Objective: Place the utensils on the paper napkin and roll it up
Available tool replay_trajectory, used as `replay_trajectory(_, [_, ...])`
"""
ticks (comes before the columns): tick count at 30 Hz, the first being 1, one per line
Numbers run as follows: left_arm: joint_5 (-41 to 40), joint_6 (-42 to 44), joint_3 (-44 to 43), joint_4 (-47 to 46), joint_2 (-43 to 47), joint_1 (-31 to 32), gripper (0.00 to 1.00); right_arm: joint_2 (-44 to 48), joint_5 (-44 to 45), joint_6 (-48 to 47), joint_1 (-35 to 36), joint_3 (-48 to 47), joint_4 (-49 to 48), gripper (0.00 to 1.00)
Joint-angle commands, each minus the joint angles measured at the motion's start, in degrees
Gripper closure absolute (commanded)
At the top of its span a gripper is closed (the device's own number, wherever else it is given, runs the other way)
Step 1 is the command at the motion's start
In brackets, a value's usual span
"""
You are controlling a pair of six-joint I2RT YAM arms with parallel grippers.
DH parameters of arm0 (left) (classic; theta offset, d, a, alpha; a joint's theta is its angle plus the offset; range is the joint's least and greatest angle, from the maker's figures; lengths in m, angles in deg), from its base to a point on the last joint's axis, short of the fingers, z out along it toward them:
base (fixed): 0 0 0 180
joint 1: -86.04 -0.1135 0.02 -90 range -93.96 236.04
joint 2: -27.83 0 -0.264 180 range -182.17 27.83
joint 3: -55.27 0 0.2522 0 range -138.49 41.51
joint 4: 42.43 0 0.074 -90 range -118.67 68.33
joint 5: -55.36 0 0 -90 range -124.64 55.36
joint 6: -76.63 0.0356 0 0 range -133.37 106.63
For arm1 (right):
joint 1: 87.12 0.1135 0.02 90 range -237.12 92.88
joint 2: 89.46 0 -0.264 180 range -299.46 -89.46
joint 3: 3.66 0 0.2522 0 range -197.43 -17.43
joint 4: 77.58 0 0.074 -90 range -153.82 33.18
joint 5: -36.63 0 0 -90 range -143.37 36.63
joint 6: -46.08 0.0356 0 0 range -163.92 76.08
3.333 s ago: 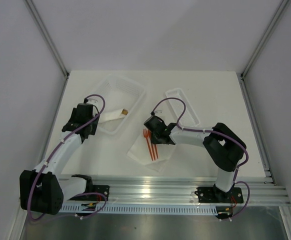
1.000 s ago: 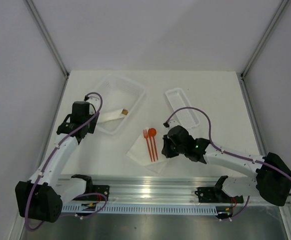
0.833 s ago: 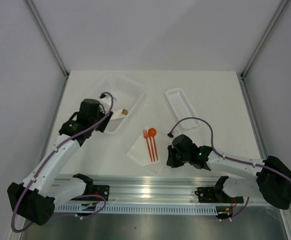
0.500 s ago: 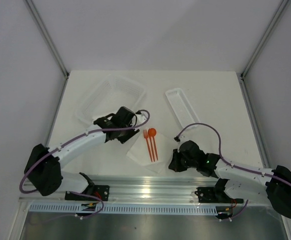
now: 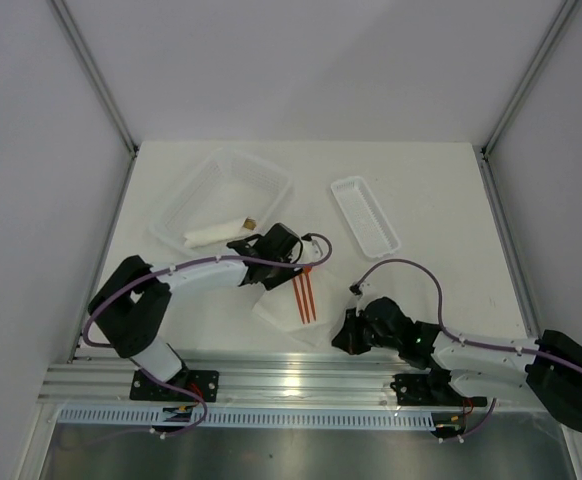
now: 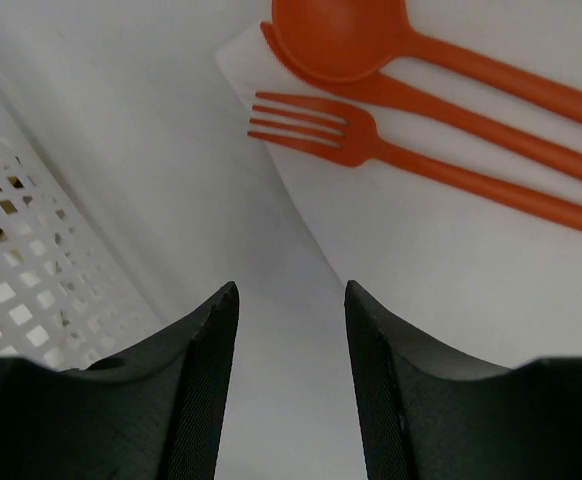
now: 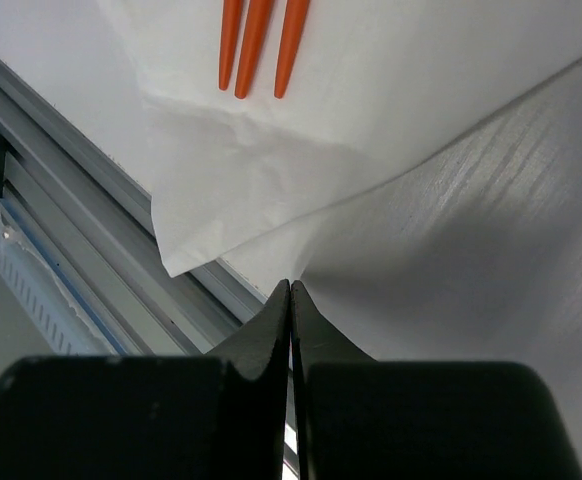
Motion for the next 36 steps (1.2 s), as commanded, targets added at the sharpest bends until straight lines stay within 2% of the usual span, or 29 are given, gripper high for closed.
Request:
replay_trajectory(1, [-3.5, 3.2, 0.1, -6.9, -3.0, 2.0, 0.49, 0.1, 1.8, 0.0, 0.5, 0.8, -8.0, 1.0])
replay_trajectory(16, [-4.5, 3.8, 0.9, -9.3, -6.0, 2.0, 0.49, -8.0, -0.6, -0.4, 1.7, -1.5, -19.1, 1.0])
replay_trajectory(23, [-4.5, 4.0, 1.5, -10.1, -6.2, 2.0, 0.49, -10.7, -0.7, 0.2, 2.4, -3.9, -20.5, 1.0])
replay_trajectory(32, [-4.9, 4.5, 3.3, -10.8, -5.4, 1.9, 0.49, -4.1, 2.3, 0.5, 3.8, -1.0, -17.4, 1.0])
replay_trajectory(35, [-5.0, 4.6, 3.7, -10.8, -5.1, 1.9, 0.49, -1.5, 2.3, -3.9, 7.1, -0.5, -17.0, 1.0])
replay_trajectory(36, [-5.0, 4.6, 3.7, -10.8, -5.0, 1.9, 0.49, -1.2, 3.5, -4.9, 10.3, -0.5, -16.4, 1.0])
